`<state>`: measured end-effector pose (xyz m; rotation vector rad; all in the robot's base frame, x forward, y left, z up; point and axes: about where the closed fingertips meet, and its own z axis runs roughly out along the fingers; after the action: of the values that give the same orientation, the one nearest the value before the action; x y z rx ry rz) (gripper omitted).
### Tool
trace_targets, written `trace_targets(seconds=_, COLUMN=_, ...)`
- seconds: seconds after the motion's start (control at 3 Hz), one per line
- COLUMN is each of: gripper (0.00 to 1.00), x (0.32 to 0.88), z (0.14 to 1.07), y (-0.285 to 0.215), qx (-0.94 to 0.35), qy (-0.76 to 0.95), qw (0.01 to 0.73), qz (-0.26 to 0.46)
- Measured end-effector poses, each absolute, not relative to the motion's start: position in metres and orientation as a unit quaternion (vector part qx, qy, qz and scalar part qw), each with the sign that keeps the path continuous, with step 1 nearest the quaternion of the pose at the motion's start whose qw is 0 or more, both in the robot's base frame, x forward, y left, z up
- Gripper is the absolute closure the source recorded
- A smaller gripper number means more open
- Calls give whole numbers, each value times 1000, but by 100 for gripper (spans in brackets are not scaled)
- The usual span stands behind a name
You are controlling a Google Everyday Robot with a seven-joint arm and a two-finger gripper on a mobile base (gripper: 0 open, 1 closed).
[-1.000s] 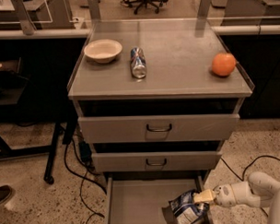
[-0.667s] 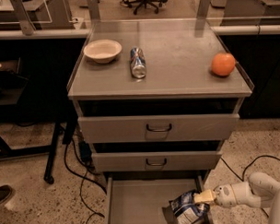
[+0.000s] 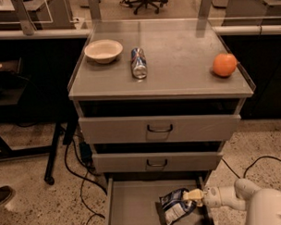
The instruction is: Place blue chip bag into bottom drawer
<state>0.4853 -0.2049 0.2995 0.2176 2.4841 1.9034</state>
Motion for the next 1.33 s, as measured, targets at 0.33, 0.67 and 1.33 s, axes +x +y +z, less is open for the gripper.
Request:
trace_targets(seconds=0.33, gripper=100, x=485, z=299, y=-205, qx=70, qy=792, qw=2, qz=607)
trace_targets(seconds=0.67, gripper=100, x=486, z=287, y=-197, qx=83, qy=784, qw=8, qz=615)
trace_targets(seconds=1.33, gripper=100, x=523, z=252, y=-186, qx=134, qy=749, qw=45, qz=648)
